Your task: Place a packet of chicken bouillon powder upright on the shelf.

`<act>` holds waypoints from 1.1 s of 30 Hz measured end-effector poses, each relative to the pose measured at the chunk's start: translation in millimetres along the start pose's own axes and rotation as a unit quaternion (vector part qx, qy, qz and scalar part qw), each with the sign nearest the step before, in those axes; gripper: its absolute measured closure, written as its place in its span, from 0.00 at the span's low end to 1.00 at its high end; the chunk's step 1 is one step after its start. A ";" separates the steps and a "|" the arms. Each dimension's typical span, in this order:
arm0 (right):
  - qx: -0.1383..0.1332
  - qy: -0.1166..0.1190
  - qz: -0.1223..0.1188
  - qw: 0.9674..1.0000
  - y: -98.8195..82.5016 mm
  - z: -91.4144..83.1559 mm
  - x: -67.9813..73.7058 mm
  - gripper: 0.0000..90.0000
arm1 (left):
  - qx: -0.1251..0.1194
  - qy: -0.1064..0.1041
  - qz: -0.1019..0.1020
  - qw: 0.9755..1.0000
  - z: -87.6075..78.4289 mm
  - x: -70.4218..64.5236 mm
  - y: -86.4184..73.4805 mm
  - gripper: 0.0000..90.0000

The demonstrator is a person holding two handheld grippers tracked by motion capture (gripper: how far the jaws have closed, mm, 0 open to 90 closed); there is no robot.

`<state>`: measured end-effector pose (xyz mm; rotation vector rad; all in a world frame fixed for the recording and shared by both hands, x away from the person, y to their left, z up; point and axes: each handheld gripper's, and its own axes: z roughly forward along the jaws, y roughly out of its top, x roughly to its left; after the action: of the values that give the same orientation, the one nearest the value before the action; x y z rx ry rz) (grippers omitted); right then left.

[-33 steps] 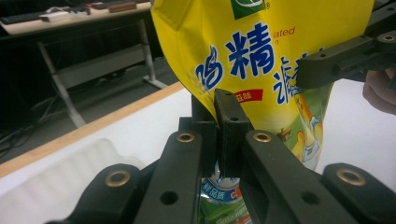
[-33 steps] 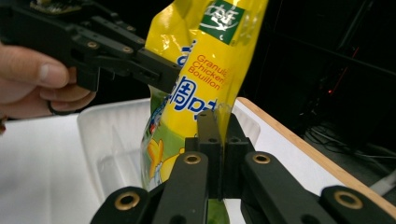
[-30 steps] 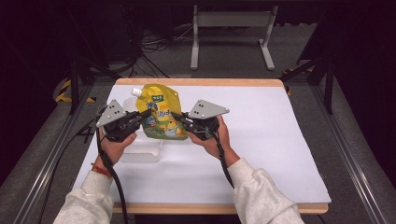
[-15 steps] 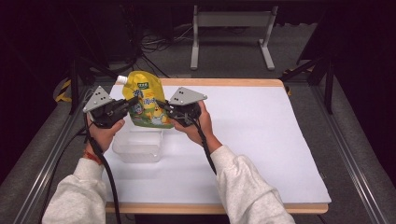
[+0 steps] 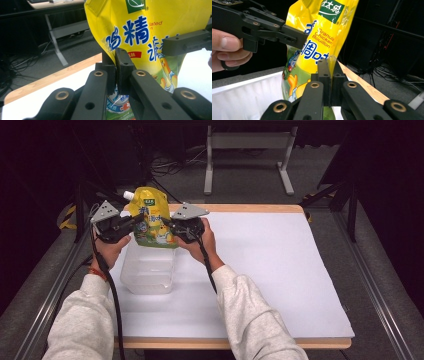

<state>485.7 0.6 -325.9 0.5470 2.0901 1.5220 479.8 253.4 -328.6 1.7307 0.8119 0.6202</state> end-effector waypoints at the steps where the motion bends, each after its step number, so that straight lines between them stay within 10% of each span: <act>1: 0.000 0.000 0.000 1.000 0.0 0.0 0.0 1.00 | 0.000 0.000 0.000 1.000 0.0 0.0 0.0 0.96; 33: 0.013 0.008 0.024 1.000 -27.1 32.8 -0.7 1.00 | 0.036 0.007 -0.030 0.999 12.5 20.1 -30.6 0.94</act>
<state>505.2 16.9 -360.1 0.5998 2.1251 1.5320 495.1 267.3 -361.3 1.7621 0.9030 0.5690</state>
